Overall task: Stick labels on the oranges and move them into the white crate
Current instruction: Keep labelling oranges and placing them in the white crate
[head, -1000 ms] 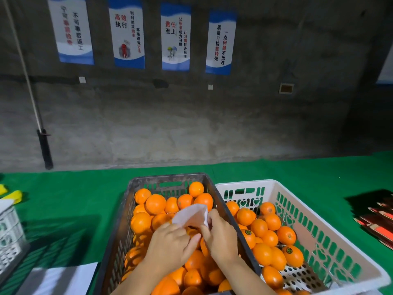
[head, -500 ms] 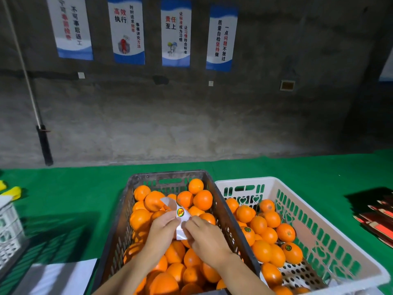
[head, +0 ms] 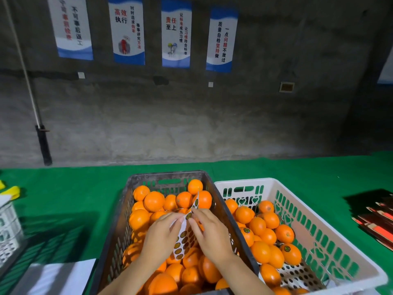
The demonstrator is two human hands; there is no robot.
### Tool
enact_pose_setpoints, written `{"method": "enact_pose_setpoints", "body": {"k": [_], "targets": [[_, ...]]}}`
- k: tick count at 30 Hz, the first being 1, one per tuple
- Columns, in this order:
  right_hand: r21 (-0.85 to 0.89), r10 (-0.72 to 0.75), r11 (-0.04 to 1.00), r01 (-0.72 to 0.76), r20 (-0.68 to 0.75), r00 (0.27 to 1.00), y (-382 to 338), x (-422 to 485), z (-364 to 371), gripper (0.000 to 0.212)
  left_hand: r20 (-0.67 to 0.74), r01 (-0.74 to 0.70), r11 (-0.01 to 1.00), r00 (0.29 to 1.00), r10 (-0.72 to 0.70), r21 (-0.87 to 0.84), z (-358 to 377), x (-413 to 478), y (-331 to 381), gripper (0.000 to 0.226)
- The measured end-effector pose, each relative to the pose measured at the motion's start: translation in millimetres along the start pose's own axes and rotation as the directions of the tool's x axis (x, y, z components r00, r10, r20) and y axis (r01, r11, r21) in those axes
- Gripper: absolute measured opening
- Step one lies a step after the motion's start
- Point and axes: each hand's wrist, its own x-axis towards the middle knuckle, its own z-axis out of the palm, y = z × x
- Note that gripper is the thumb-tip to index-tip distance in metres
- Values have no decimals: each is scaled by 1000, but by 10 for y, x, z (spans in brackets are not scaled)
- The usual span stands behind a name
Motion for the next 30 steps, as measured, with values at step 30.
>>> {"method": "enact_pose_setpoints", "body": {"k": [30], "targets": [[123,-21,992,-4,205,979,-31,-31,18,38,118,39,999,992,-35,-31,7,16,-45,37]]}}
